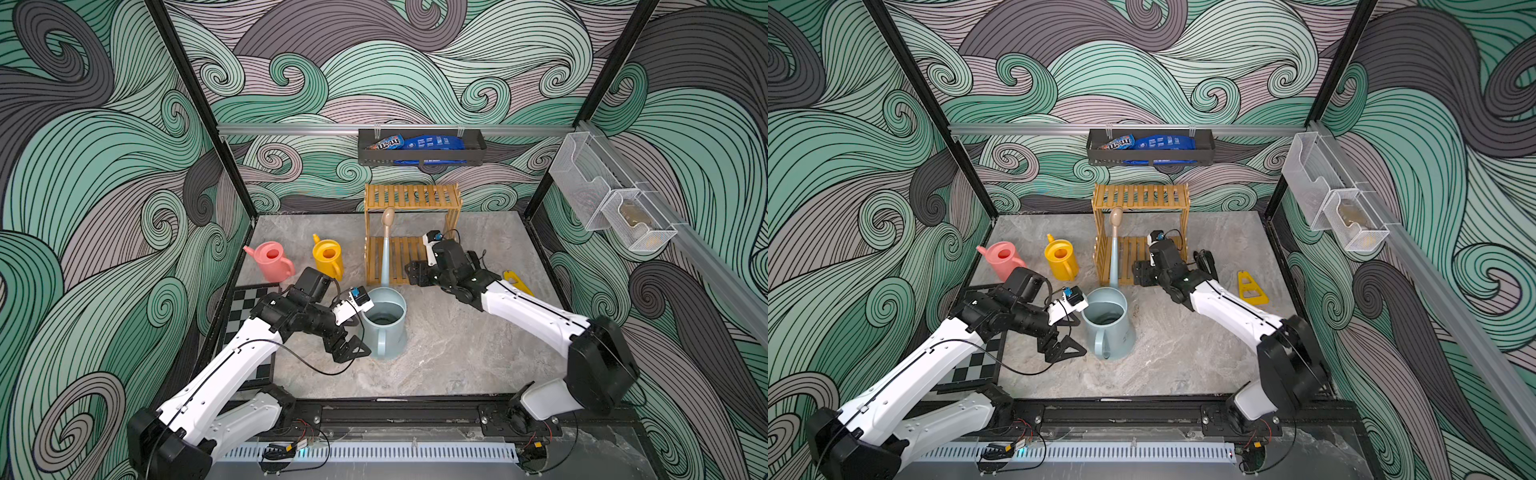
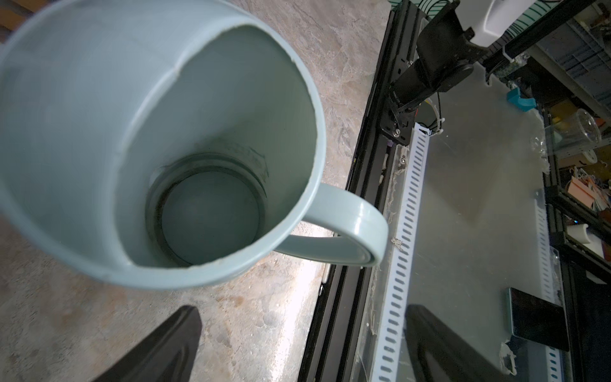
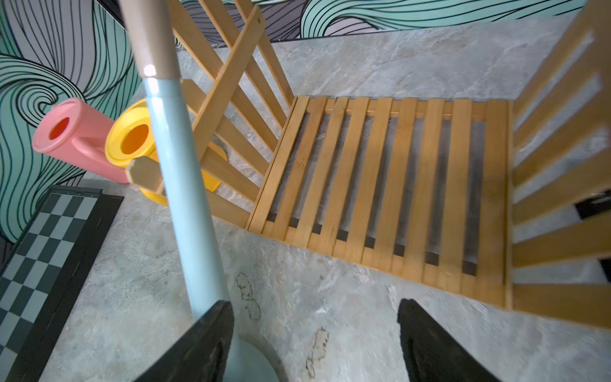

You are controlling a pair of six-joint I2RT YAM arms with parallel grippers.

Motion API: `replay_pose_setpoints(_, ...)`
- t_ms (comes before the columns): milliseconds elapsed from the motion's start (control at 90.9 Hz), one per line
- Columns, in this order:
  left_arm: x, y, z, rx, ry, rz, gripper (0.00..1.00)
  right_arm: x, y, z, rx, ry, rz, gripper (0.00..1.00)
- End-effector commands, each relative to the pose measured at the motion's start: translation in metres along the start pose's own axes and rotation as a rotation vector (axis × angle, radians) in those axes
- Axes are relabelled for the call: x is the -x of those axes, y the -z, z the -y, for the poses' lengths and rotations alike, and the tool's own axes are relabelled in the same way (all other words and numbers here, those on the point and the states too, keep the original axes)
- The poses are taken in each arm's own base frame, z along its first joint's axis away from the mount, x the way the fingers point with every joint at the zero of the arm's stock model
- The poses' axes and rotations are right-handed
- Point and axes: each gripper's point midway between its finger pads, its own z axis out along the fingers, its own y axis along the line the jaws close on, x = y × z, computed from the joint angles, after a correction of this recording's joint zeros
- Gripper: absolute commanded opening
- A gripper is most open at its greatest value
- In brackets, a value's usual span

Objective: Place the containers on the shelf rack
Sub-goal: 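Pick up a container from the center of the board.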

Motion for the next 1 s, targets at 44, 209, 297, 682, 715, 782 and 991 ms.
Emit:
replay_pose_setpoints(44,0.013,0.017,-0.01,0.052,0.051,0.1,0.99,0.001,0.041,0.0,0.027,0.026,0.049,0.82)
replay_pose_setpoints(209,0.015,0.032,-0.044,0.227,0.103,0.141,0.99,-0.004,0.087,-0.033,0.145,0.108,0.124,0.82)
replay_pose_setpoints(297,0.016,0.045,-0.063,0.332,0.145,0.151,0.99,-0.012,0.109,-0.054,0.185,0.159,0.146,0.83)
replay_pose_setpoints(682,0.004,0.101,-0.13,0.755,0.295,0.172,0.99,-0.055,0.173,-0.125,0.242,0.387,0.187,0.99)
replay_pose_setpoints(715,0.003,0.103,-0.133,0.774,0.3,0.174,0.99,-0.059,0.174,-0.128,0.232,0.407,0.184,0.99)
replay_pose_setpoints(782,0.002,0.108,-0.137,0.797,0.315,0.177,0.99,-0.068,0.172,-0.133,0.213,0.438,0.165,0.99)
replay_pose_setpoints(991,-0.002,0.112,-0.143,0.834,0.329,0.184,0.99,-0.093,0.163,-0.145,0.149,0.517,0.115,0.99)
